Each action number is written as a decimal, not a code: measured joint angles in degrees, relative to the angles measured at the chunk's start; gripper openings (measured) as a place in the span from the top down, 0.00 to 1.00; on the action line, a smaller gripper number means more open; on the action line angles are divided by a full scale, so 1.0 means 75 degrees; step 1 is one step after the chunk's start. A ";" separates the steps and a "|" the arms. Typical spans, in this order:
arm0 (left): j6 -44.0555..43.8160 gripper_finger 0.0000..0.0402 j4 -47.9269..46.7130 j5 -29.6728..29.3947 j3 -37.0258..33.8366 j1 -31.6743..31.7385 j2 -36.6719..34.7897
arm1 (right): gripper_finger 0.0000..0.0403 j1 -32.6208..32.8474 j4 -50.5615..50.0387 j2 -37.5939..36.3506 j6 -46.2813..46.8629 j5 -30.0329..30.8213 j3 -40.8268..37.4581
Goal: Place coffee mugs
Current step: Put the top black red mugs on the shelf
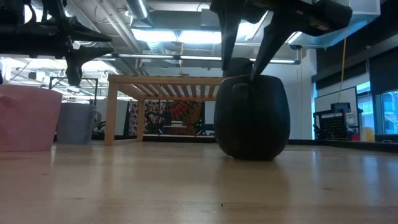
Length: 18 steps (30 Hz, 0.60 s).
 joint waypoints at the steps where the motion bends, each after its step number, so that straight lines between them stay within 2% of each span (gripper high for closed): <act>1: 0.0000 0.76 -0.0005 -0.0021 0.0000 0.0000 0.0003 | 0.63 0.0000 -0.0048 0.0033 0.0032 0.0013 0.0000; 11: -0.0003 0.76 -0.0003 -0.0364 0.0000 0.0000 0.0000 | 0.63 0.0011 -0.0723 0.0442 0.0206 0.0091 -0.0003; 15: -0.0034 0.76 -0.0003 -0.0397 0.0000 0.0000 0.0002 | 0.63 0.0224 -0.1532 0.0423 0.0217 0.0158 -0.0003; 18: -0.0036 0.76 -0.0006 -0.0397 0.0000 0.0000 0.0000 | 0.63 0.0457 -0.1664 0.0350 0.0234 0.0275 -0.0001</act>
